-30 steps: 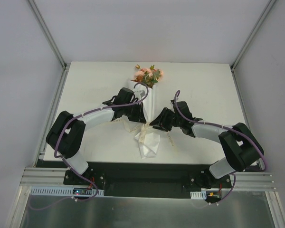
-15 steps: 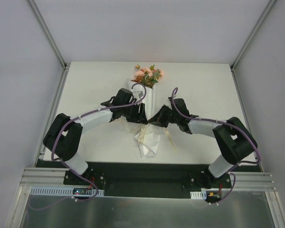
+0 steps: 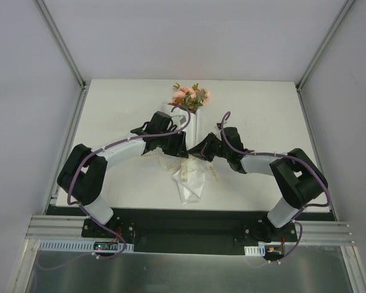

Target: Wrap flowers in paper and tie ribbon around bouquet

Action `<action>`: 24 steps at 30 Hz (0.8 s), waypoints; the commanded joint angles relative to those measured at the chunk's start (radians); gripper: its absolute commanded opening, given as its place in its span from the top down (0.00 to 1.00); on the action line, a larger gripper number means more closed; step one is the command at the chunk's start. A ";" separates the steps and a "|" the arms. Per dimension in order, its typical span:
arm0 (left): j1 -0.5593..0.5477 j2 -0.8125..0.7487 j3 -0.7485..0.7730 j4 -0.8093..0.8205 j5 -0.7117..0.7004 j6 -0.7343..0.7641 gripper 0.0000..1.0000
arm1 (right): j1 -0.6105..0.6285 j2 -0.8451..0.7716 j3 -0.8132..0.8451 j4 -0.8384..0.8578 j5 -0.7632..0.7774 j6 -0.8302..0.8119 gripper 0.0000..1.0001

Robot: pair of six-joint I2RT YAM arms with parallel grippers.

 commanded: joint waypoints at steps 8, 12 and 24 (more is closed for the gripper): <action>-0.014 0.070 0.096 -0.011 -0.027 0.014 0.63 | -0.001 0.014 -0.033 0.099 -0.041 0.032 1.00; -0.014 0.058 0.095 -0.006 -0.034 0.015 0.88 | -0.001 -0.003 -0.048 0.053 -0.043 -0.002 0.91; -0.014 0.017 0.041 0.006 -0.023 0.008 1.00 | 0.002 -0.080 -0.051 -0.143 -0.011 -0.146 0.88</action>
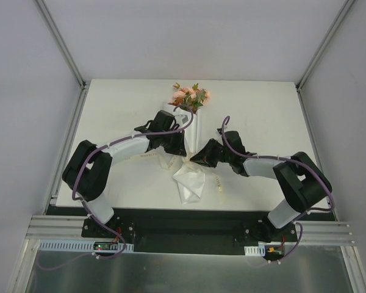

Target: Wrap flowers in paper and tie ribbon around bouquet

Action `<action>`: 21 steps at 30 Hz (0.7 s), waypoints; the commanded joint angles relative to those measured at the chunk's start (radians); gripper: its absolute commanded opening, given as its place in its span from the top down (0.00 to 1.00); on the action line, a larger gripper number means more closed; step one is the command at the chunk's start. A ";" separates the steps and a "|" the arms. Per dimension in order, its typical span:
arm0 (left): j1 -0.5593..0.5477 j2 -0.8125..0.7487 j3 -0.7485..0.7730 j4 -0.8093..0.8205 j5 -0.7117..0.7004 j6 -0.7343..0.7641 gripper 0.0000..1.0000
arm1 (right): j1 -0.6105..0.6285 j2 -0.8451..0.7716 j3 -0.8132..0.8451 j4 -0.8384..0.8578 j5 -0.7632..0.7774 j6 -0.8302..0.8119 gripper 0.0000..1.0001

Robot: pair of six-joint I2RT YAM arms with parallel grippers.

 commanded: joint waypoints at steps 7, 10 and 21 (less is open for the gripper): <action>-0.008 -0.068 -0.018 0.035 0.030 -0.012 1.00 | 0.010 -0.124 -0.014 -0.213 0.042 -0.127 1.00; -0.008 -0.073 -0.020 0.047 0.035 -0.019 1.00 | 0.007 -0.176 -0.016 -0.274 0.056 -0.171 0.99; -0.006 -0.086 -0.057 0.101 0.073 -0.030 1.00 | -0.019 -0.236 0.283 -0.606 0.045 -0.737 0.60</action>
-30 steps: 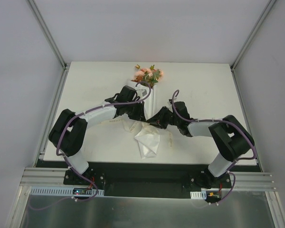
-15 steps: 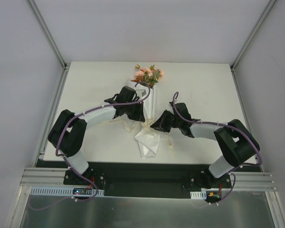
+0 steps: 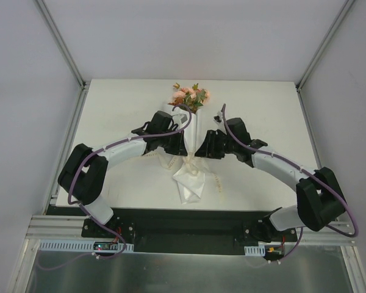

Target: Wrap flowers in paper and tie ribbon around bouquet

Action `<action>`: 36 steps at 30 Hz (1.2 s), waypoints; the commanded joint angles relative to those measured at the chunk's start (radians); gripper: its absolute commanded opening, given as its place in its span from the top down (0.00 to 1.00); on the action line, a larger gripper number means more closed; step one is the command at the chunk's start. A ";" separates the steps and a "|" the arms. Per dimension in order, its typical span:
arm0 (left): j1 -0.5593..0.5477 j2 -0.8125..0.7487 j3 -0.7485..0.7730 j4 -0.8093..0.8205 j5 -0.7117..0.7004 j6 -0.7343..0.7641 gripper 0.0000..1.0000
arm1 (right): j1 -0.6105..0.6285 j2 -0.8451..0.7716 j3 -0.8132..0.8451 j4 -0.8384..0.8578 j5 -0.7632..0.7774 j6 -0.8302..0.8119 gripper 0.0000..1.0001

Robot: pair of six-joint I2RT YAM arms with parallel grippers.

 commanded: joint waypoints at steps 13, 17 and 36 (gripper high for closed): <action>0.006 -0.026 -0.002 0.039 0.081 -0.006 1.00 | -0.006 0.191 0.267 -0.126 -0.163 -0.800 0.65; 0.006 -0.023 -0.002 0.041 0.079 -0.006 1.00 | 0.010 0.224 0.299 -0.135 -0.163 -0.820 0.65; 0.012 -0.011 0.007 0.041 0.105 -0.006 1.00 | 0.045 0.313 0.372 -0.183 -0.120 -0.843 0.74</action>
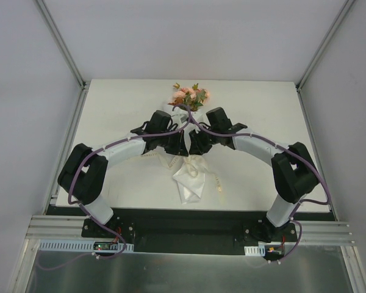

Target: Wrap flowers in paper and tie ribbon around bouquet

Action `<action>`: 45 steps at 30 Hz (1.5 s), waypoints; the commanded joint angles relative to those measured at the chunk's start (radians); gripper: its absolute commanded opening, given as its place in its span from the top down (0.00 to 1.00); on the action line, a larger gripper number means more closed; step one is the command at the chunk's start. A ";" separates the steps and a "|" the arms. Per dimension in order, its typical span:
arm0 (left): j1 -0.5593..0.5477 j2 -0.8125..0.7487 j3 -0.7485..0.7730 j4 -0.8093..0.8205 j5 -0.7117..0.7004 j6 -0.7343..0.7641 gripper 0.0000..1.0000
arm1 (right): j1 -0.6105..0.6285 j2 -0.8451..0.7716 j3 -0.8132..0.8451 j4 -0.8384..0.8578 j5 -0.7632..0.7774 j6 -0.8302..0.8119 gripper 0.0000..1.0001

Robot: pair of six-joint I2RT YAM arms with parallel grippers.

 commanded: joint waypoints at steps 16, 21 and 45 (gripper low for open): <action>0.027 -0.183 -0.125 0.027 -0.034 -0.094 0.33 | 0.006 -0.003 0.009 0.046 -0.031 0.064 1.00; 0.018 -0.283 -0.208 0.011 -0.071 -0.183 0.08 | -0.005 0.003 0.009 0.048 -0.020 0.080 0.99; -0.093 -0.064 -0.133 0.133 -0.048 -0.300 0.51 | -0.018 0.006 -0.001 0.060 -0.020 0.114 1.00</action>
